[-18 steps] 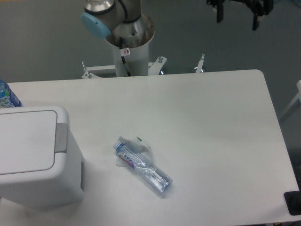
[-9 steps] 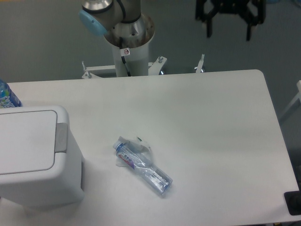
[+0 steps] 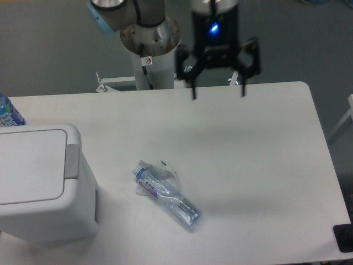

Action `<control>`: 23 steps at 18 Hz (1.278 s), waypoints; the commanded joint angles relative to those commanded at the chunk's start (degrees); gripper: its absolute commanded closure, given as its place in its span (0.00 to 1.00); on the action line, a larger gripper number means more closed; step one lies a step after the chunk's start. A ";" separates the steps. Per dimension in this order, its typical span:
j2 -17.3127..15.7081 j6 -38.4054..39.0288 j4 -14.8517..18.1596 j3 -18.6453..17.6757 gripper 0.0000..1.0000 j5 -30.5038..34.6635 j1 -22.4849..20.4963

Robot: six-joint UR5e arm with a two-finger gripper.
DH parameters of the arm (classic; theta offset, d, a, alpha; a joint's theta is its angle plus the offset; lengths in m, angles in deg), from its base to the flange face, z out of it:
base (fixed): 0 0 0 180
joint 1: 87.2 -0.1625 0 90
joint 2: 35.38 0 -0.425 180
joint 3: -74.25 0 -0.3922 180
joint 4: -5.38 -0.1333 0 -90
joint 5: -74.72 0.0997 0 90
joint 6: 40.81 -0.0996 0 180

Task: Open the trash can
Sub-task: 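Move the open gripper over the white trash can lid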

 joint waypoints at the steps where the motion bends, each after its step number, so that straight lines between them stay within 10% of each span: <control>1: 0.53 3.08 -1.66 0.01 0.00 0.00 1.32; 23: 6.95 19.37 -5.99 -0.43 0.00 -7.12 11.26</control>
